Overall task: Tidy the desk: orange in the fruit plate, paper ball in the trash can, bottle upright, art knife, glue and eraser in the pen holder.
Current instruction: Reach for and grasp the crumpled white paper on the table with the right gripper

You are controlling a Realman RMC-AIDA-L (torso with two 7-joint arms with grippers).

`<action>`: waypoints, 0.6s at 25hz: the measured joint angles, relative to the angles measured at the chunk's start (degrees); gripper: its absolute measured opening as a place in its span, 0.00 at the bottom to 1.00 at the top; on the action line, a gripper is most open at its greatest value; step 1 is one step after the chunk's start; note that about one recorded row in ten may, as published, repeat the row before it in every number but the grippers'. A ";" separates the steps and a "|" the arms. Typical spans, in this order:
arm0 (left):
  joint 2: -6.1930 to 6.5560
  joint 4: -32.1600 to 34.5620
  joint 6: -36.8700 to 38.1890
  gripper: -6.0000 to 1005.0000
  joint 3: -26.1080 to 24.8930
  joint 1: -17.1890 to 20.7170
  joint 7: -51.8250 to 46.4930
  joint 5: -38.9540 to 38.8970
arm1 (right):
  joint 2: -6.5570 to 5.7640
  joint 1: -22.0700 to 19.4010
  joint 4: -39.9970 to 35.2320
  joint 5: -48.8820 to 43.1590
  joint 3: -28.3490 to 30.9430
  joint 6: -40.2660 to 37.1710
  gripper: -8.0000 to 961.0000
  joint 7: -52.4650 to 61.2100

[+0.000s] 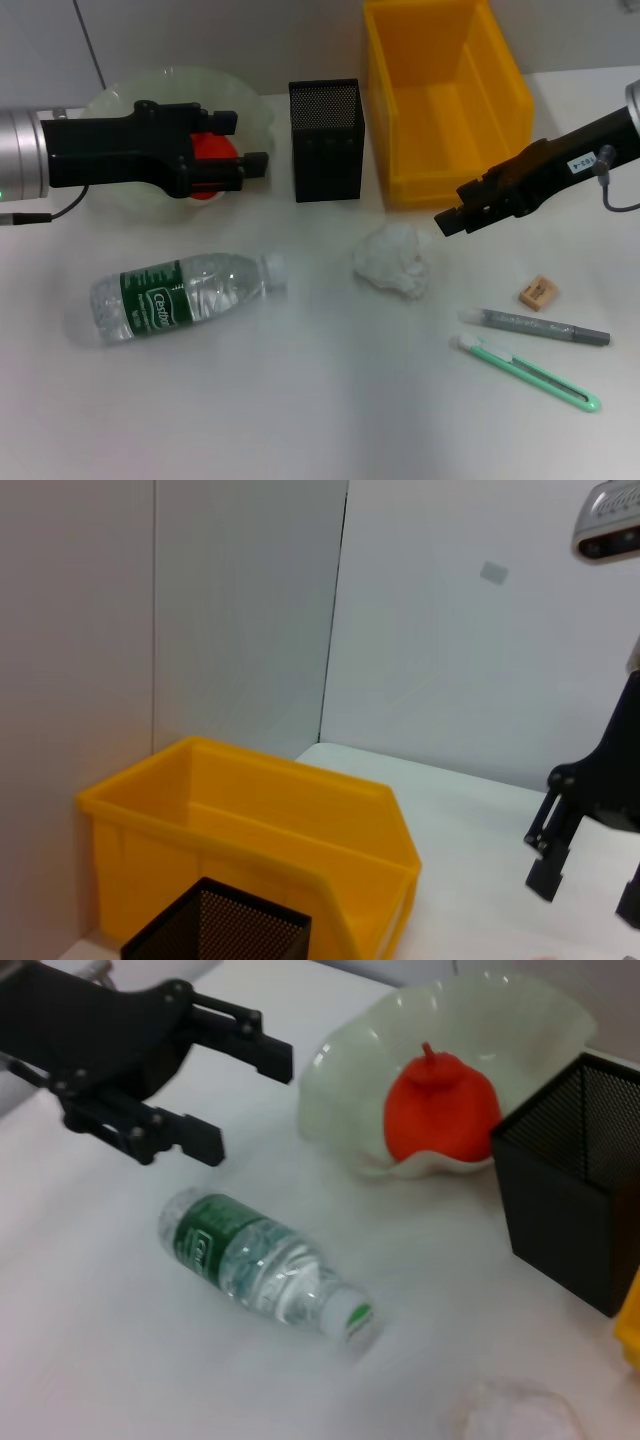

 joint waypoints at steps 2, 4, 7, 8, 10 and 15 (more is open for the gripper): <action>-0.20 -0.04 -0.02 0.71 0.01 -0.13 -0.13 0.12 | 0.01 0.03 0.22 -0.18 -0.75 0.94 0.68 0.60; -0.33 -0.05 -0.05 0.71 0.02 -0.17 -0.13 0.15 | 0.01 0.12 1.24 -0.56 -1.94 2.90 0.68 1.66; -0.51 -0.06 -0.08 0.71 0.03 -0.35 -0.04 0.17 | 0.01 0.27 2.23 -1.09 -2.66 4.16 0.68 2.13; -0.59 -0.06 -0.08 0.71 0.05 -0.37 0.03 0.21 | 0.02 0.40 2.84 -1.40 -3.25 4.82 0.68 2.37; -0.64 -0.06 -0.08 0.71 0.09 -0.37 0.06 0.24 | 0.01 0.55 3.99 -1.80 -4.67 6.32 0.68 2.65; -0.69 -0.06 -0.26 0.71 0.61 -0.39 0.10 0.25 | 0.02 1.41 6.81 -2.14 -7.71 9.35 0.68 2.84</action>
